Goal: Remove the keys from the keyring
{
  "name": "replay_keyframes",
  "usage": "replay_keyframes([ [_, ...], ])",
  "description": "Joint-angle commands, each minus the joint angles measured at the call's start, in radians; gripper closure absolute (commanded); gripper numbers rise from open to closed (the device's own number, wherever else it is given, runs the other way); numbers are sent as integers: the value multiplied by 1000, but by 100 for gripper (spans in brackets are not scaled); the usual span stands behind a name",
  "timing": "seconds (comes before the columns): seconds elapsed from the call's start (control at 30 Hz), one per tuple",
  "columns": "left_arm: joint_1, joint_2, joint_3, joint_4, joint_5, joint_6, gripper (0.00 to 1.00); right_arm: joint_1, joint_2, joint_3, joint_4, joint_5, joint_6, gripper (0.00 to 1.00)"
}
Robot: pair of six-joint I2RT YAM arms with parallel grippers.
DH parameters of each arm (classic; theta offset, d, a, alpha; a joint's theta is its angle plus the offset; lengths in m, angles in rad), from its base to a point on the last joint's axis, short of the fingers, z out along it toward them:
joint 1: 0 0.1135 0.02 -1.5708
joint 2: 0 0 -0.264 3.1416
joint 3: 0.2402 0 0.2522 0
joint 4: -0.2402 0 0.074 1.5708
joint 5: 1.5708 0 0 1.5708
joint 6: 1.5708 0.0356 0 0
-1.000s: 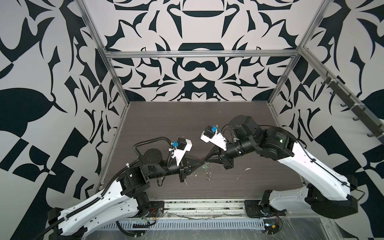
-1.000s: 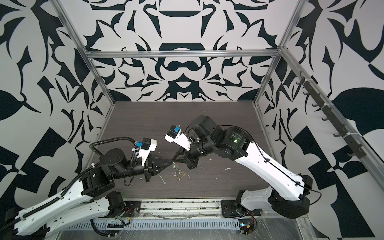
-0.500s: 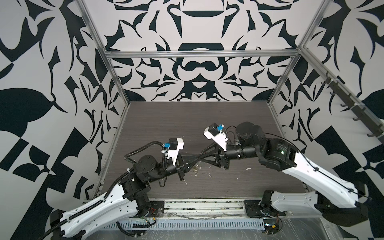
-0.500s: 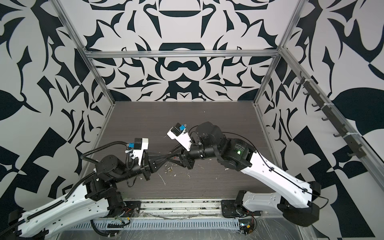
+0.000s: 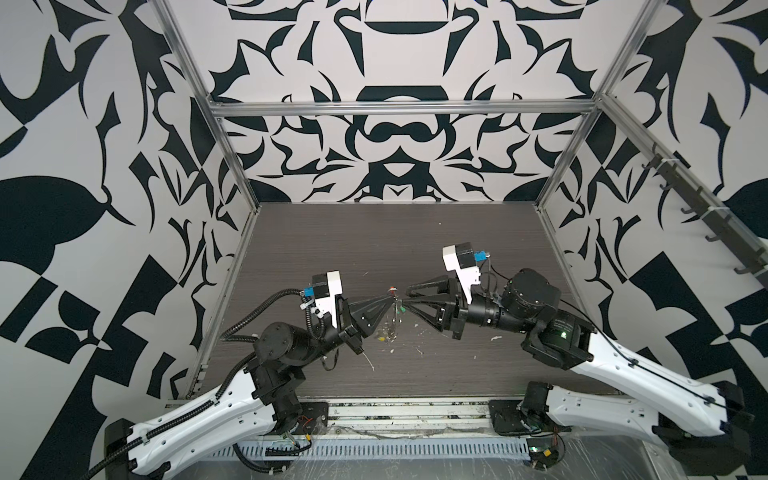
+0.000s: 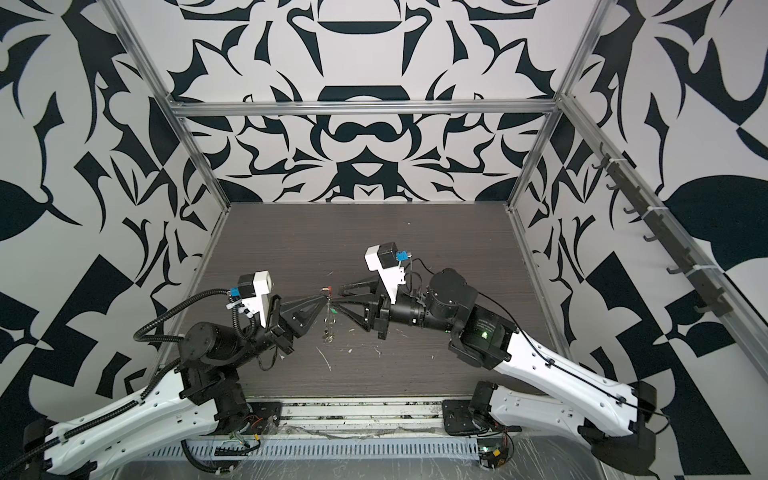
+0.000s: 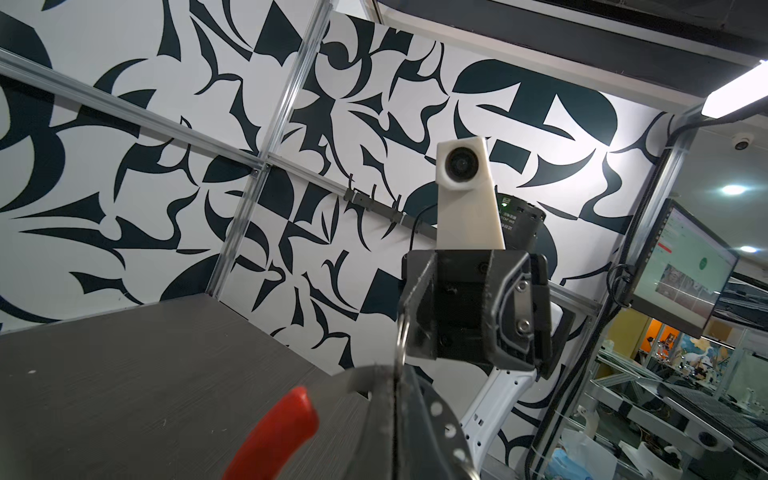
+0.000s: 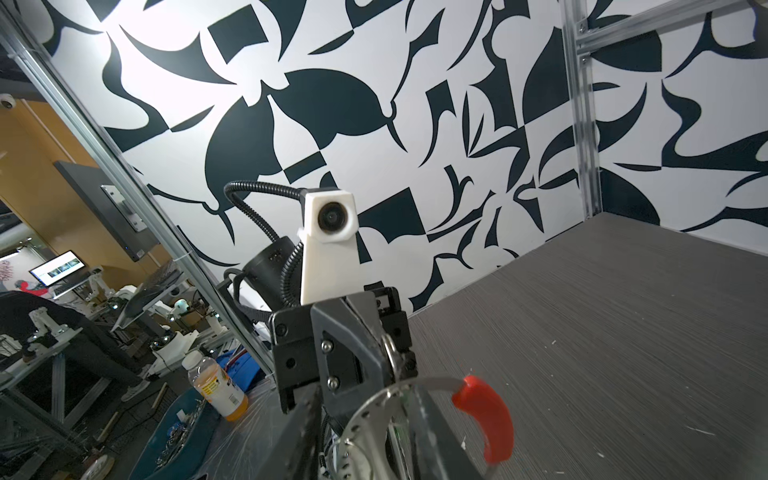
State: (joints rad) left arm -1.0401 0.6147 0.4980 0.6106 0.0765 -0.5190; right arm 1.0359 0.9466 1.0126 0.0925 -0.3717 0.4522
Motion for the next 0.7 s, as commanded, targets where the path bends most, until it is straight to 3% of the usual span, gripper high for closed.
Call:
replay_keyframes([
  [0.0,2,-8,-4,75,13,-21,100,10,10,47,86,11,5,64],
  [0.27,2,-14,-4,54,12,-21,100,15,19,75,46,43,-22,78],
  [0.67,2,-41,-16,61,19,-28,100,15,-31,40,-13,86,-49,68],
])
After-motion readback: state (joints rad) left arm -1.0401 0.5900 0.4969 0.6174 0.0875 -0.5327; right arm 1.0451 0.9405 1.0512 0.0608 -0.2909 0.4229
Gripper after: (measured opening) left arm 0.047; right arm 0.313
